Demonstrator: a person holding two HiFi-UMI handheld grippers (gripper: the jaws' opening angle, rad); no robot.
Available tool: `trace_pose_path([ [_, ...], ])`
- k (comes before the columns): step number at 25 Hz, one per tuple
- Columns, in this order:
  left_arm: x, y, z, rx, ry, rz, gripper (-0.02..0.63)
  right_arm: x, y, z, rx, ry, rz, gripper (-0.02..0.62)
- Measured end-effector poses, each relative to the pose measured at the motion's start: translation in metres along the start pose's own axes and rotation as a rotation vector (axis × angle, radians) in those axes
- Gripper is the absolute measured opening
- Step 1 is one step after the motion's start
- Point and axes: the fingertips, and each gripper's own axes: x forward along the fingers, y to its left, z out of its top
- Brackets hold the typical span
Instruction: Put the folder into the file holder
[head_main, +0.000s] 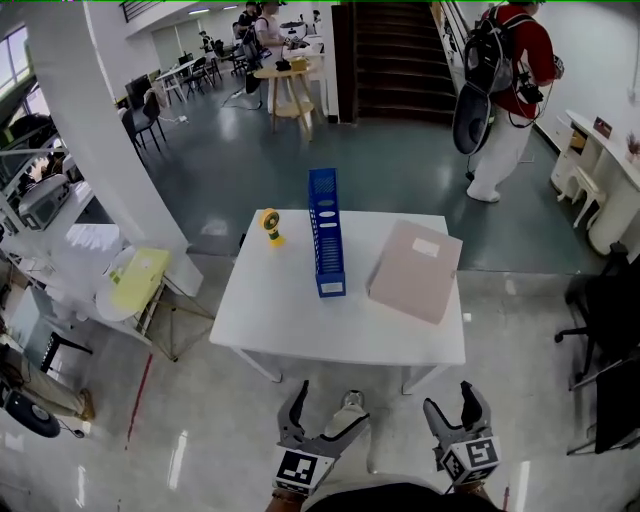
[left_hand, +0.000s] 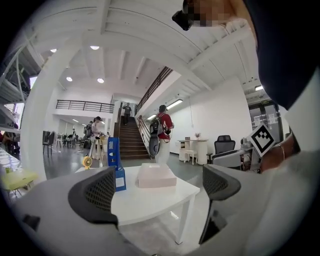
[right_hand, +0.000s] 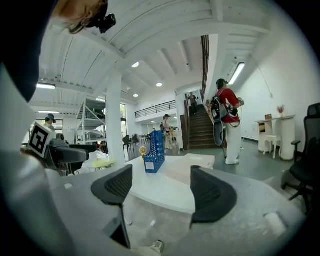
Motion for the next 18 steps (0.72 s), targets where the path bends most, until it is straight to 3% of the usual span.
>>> trace_pose_path([
  [3,0.033,0.02,0.002,0.004,-0.006,-0.019,0.534,0.028,-0.017,0.007,-0.045,0.018,-0.02,0.356],
  [8,0.093,0.049,0.009,-0.01,0.022,-0.08,0.534,0.082,-0.047,0.022,0.008,0.027,-0.067,0.356],
  [18,0.208,0.09,0.016,-0.025,0.066,-0.217,0.534,0.19,-0.085,0.042,0.009,0.104,-0.127,0.357],
])
